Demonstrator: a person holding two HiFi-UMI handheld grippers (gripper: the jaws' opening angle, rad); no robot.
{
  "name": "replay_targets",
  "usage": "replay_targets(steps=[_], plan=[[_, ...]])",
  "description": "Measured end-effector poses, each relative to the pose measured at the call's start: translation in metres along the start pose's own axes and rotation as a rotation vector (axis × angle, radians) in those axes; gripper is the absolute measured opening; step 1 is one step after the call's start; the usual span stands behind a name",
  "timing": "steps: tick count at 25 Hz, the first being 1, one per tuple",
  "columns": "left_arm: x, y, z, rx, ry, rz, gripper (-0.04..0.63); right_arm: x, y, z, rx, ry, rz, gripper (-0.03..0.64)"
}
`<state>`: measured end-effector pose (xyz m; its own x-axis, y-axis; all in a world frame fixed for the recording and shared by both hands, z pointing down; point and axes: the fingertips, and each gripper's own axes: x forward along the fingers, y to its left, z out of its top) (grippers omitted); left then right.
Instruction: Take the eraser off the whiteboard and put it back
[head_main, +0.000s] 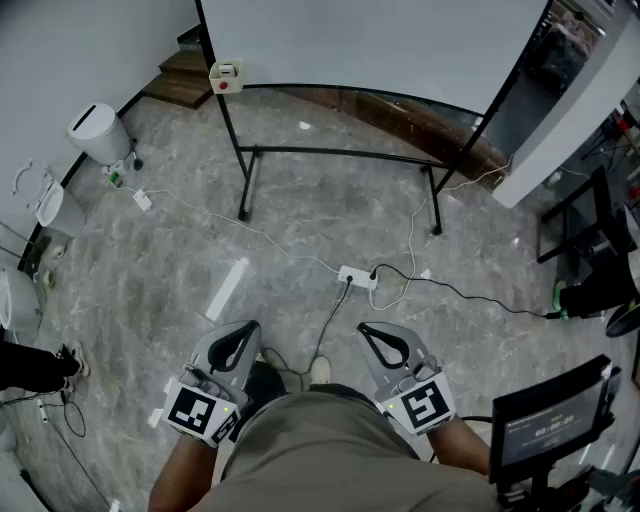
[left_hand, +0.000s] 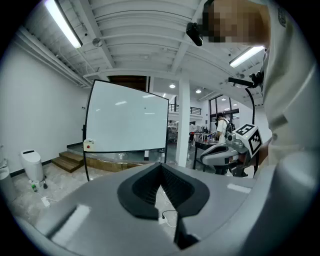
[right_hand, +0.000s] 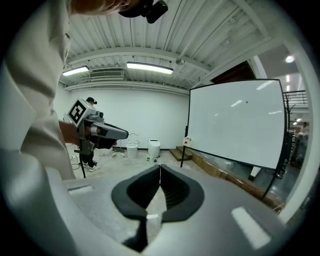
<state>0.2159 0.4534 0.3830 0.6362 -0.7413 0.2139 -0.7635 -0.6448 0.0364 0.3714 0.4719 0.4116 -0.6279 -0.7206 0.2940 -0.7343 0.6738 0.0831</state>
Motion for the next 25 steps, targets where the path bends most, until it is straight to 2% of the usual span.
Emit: replay_targets(steps=[25], plan=[[0.0077, 0.0006, 0.0001, -0.006, -0.006, -0.016, 0.006, 0.0069, -0.0075, -0.0013, 0.013, 0.009, -0.007, 0.006]])
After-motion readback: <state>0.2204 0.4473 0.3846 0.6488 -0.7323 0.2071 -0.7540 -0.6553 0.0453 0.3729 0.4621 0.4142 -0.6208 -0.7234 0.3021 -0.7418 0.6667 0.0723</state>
